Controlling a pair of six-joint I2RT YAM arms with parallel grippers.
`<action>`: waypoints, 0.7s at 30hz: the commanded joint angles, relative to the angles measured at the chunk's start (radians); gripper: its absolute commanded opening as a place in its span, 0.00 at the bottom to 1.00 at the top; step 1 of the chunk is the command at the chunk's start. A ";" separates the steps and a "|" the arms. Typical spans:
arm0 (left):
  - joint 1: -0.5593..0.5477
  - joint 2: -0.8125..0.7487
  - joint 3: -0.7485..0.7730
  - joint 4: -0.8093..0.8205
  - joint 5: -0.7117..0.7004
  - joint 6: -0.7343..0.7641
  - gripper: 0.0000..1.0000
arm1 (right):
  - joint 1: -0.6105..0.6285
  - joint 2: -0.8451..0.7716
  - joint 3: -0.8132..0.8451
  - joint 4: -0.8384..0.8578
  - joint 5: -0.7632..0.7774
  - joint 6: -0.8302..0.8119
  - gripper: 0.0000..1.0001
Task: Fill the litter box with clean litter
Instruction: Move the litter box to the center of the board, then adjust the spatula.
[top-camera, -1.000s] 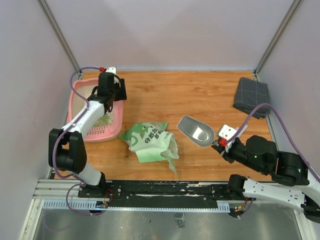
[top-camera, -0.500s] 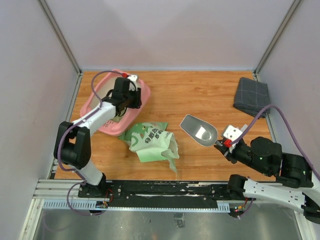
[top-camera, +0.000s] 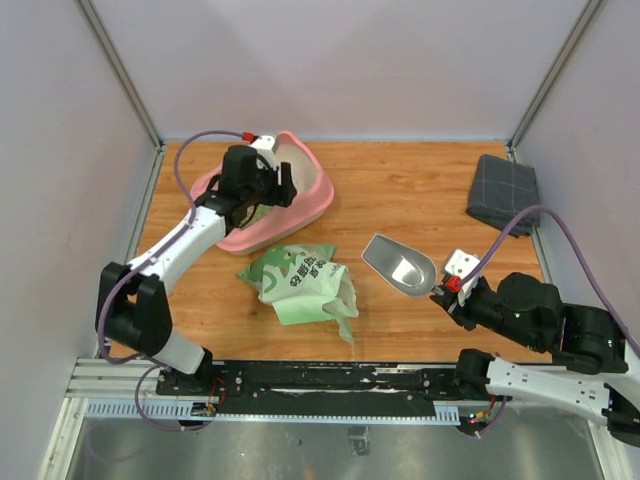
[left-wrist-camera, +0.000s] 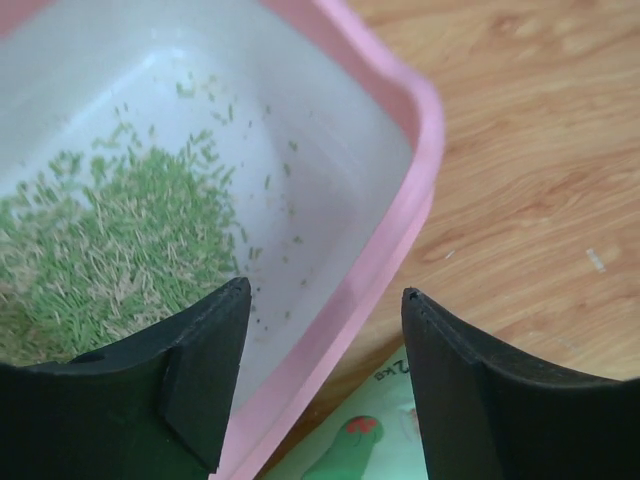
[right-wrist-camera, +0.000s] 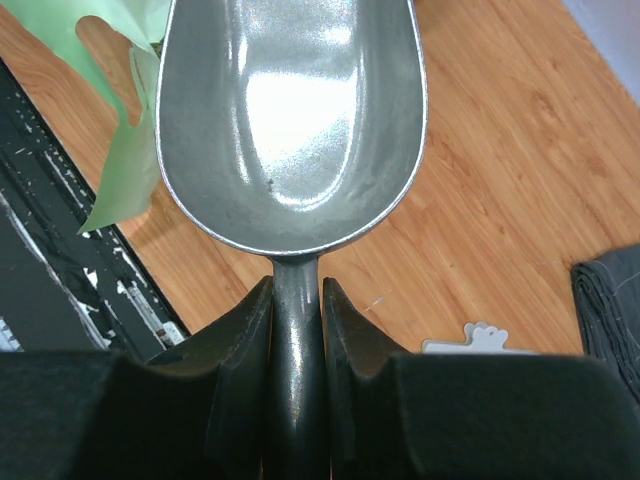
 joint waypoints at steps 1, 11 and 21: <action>0.002 -0.161 0.051 0.023 0.071 0.033 0.66 | 0.001 0.060 0.076 -0.047 -0.070 0.078 0.01; -0.076 -0.500 -0.138 0.098 0.606 0.104 0.58 | 0.001 0.223 0.235 -0.194 -0.180 0.030 0.01; -0.205 -0.601 -0.336 0.399 0.681 -0.462 0.74 | 0.001 0.329 0.324 -0.074 -0.215 -0.151 0.01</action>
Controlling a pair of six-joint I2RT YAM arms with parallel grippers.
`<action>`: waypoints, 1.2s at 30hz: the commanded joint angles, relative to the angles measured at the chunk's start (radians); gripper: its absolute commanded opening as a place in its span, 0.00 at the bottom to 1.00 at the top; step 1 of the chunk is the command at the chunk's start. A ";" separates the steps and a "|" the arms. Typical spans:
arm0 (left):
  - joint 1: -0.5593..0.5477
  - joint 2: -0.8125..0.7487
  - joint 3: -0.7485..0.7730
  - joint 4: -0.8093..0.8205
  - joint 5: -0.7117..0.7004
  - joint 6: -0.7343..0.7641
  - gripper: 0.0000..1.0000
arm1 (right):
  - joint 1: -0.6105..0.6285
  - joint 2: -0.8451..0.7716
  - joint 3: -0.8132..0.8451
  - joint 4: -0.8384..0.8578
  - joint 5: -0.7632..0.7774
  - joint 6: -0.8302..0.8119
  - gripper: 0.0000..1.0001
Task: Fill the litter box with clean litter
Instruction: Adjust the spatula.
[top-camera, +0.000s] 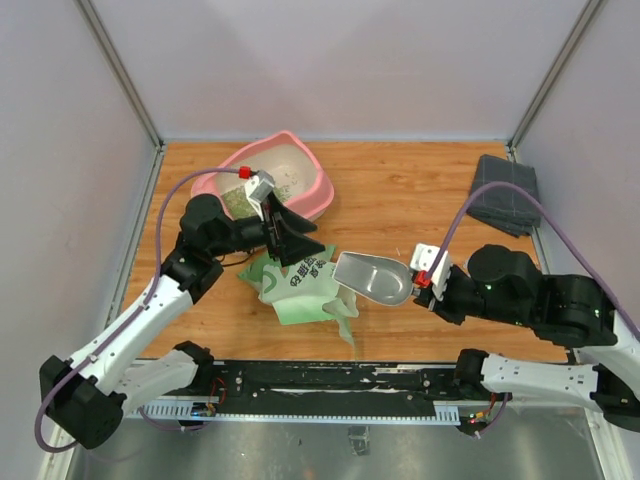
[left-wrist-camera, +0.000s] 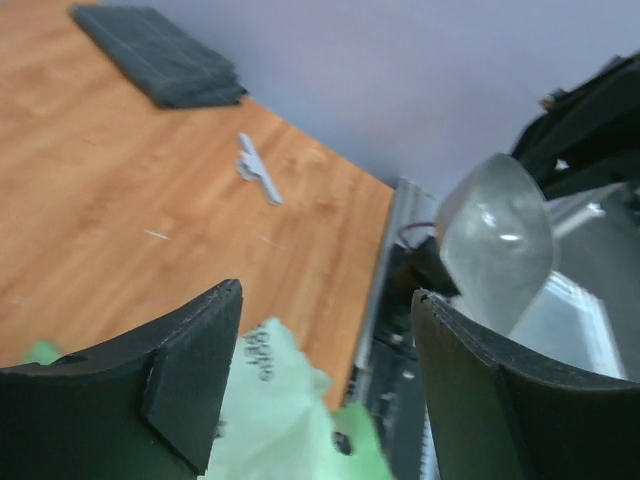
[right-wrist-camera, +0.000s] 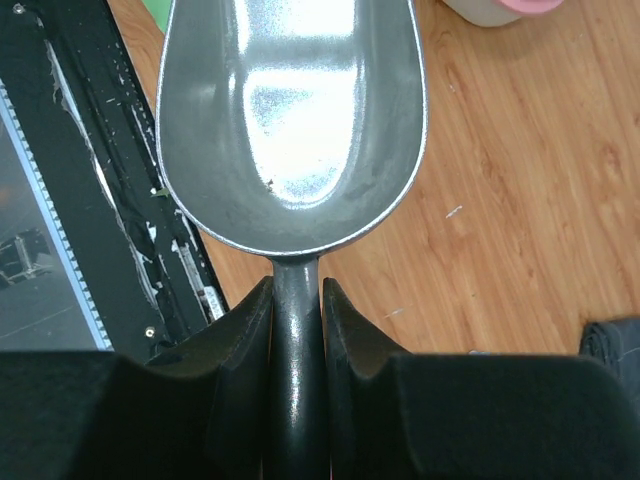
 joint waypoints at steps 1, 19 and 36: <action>-0.086 -0.043 -0.038 0.115 0.015 -0.240 0.76 | 0.001 0.068 0.063 0.079 -0.022 -0.095 0.01; -0.167 -0.086 -0.176 0.183 -0.076 -0.496 0.59 | 0.001 0.154 0.070 0.210 -0.029 -0.072 0.01; -0.179 -0.083 -0.270 0.393 -0.122 -0.824 0.00 | 0.001 -0.186 -0.234 0.471 -0.095 -0.258 0.37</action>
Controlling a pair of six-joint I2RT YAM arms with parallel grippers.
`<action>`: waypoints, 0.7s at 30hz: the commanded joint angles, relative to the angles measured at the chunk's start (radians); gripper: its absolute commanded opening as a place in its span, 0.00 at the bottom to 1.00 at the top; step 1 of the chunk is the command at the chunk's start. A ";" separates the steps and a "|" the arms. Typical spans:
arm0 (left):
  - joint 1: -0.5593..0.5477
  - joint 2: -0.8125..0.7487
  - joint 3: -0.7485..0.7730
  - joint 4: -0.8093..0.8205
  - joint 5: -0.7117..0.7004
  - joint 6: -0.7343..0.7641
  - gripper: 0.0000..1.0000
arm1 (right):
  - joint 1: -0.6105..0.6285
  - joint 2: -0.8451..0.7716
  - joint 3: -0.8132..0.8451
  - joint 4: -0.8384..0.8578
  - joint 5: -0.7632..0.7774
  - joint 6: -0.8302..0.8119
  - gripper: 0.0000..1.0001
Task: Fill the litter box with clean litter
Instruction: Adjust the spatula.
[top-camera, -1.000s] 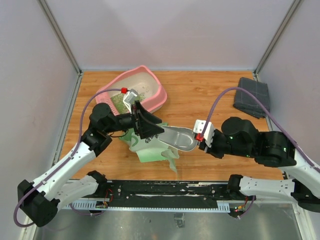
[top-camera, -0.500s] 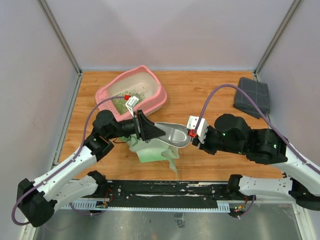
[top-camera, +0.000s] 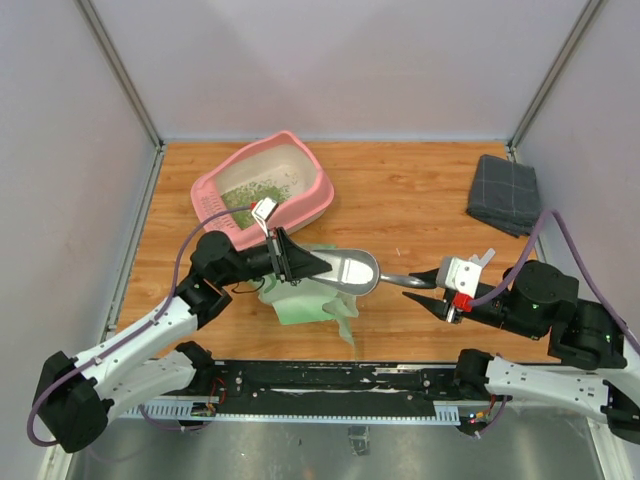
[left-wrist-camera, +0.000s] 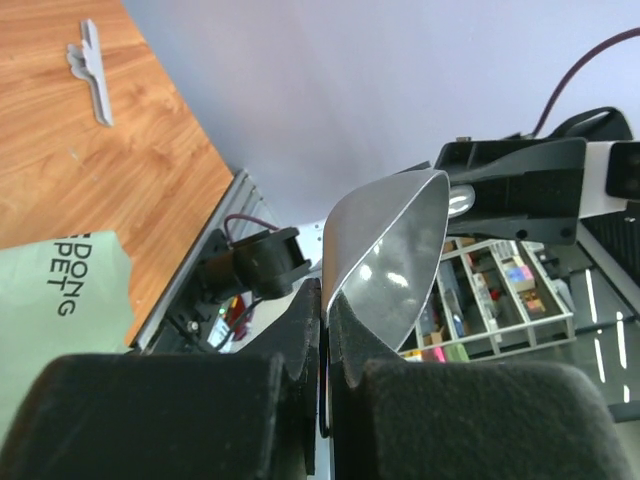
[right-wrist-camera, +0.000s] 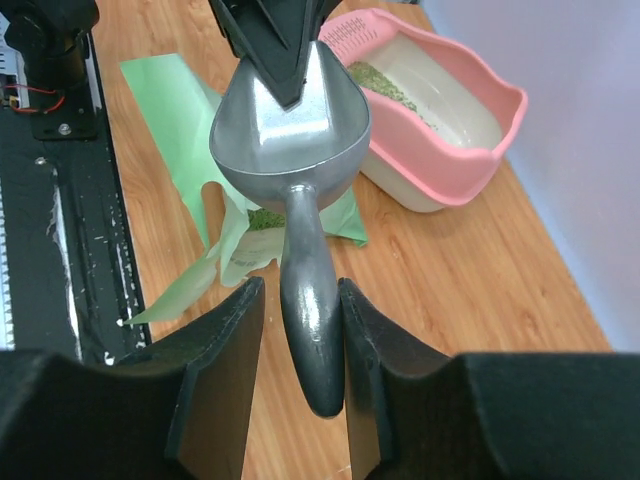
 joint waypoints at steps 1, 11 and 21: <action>-0.003 -0.010 0.016 0.105 0.008 -0.092 0.00 | 0.000 0.012 -0.032 0.064 -0.007 -0.108 0.38; -0.003 0.032 0.010 0.106 0.030 -0.182 0.00 | 0.000 0.090 0.030 0.070 -0.032 -0.153 0.38; -0.003 0.037 0.006 0.106 0.024 -0.206 0.00 | 0.000 0.129 0.072 0.048 -0.024 -0.164 0.36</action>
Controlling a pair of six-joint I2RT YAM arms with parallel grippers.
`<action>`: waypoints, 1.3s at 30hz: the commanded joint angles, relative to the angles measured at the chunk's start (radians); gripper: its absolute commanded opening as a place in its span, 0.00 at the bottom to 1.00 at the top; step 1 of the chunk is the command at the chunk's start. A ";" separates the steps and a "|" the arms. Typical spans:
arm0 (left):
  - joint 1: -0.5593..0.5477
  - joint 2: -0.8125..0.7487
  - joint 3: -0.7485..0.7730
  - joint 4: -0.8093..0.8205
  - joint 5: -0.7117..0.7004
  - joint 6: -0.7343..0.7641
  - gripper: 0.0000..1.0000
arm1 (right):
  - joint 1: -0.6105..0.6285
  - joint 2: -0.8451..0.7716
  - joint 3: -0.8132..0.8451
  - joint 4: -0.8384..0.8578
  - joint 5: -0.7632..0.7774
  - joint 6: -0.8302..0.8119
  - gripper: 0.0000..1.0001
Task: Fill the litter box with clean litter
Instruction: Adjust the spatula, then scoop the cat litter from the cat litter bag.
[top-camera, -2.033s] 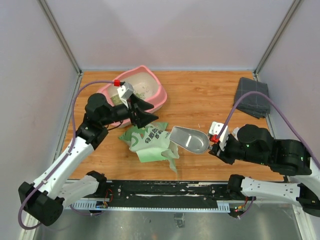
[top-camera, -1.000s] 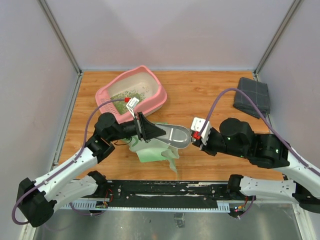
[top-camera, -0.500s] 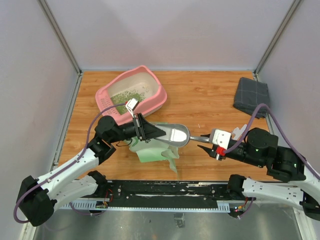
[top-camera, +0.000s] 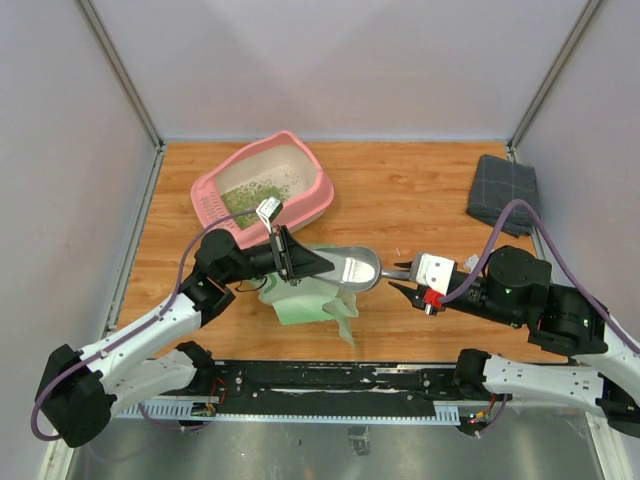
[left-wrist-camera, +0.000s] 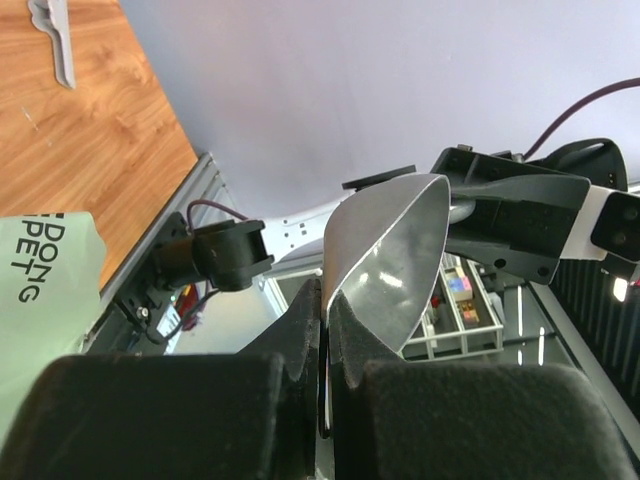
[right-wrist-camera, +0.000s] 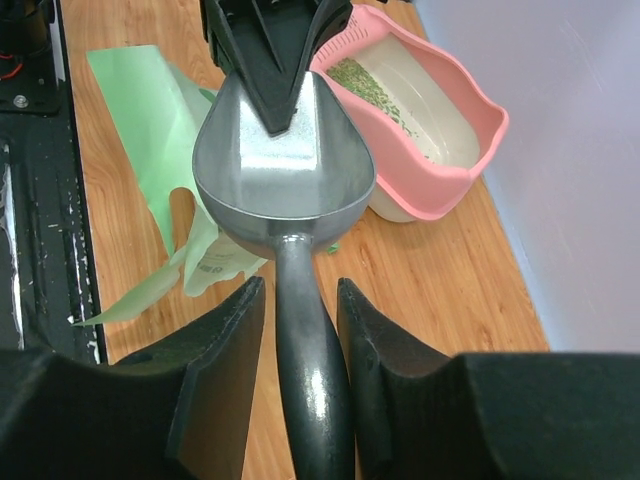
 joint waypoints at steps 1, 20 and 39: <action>-0.003 -0.002 0.008 0.055 0.012 -0.028 0.00 | 0.000 0.022 0.030 -0.004 -0.005 -0.018 0.35; -0.026 -0.123 0.360 -0.767 -0.374 0.782 0.54 | 0.001 0.001 0.023 -0.341 0.004 0.156 0.01; -0.424 -0.048 0.553 -1.187 -0.665 1.165 0.55 | 0.001 0.126 0.016 -0.262 0.134 0.010 0.01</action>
